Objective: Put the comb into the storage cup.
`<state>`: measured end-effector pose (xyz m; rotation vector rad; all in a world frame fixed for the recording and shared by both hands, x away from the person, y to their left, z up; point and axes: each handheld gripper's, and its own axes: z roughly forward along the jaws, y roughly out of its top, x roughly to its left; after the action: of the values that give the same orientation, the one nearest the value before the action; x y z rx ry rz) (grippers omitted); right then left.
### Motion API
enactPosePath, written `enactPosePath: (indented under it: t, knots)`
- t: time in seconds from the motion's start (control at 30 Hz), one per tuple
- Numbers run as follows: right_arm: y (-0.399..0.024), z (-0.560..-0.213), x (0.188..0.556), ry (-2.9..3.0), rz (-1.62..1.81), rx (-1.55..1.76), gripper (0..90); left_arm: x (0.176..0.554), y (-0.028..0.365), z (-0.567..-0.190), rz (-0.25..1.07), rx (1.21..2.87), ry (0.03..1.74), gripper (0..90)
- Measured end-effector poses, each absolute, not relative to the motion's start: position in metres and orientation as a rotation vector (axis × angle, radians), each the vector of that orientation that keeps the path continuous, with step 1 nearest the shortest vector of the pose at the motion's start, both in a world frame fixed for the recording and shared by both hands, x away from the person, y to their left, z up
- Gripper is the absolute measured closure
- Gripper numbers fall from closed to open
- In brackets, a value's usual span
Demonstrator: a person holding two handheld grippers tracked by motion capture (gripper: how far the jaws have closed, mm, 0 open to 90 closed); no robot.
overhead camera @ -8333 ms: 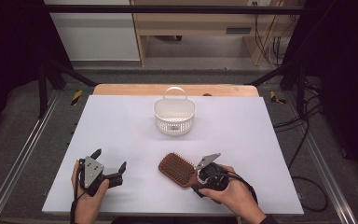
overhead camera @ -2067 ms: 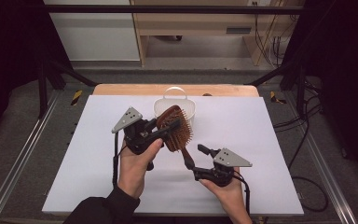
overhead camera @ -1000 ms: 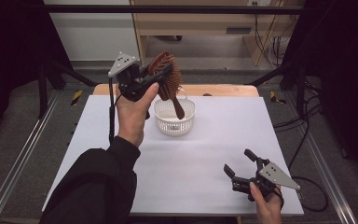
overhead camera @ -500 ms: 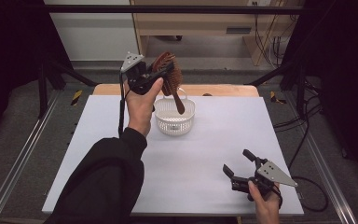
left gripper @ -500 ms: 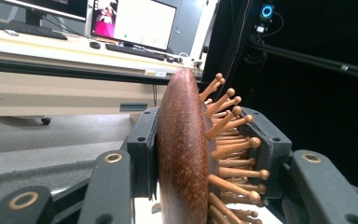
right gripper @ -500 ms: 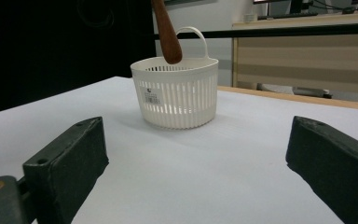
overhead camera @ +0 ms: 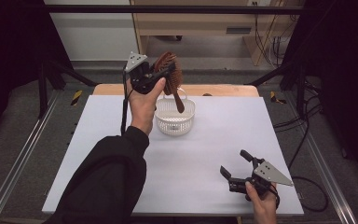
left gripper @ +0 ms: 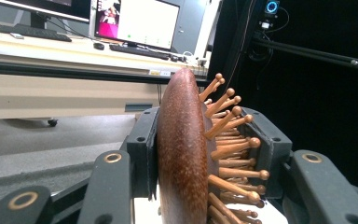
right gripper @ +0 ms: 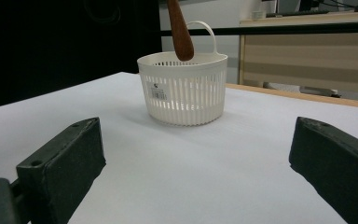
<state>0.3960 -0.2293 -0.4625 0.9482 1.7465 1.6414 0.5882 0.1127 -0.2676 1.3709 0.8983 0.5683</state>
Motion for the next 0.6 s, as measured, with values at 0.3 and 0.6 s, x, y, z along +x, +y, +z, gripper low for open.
enactPosePath:
  t: [0.3,0.6]
  knots:
    - [-0.236,-0.462,0.422,1.740,1.484,0.883,5.7,0.589,0.112,-0.265,0.587,1.377,0.908,51.1]
    - [-0.229,-0.468,0.418,1.746,1.486,0.891,5.9,0.588,0.101,-0.266,0.596,1.413,0.863,51.1]
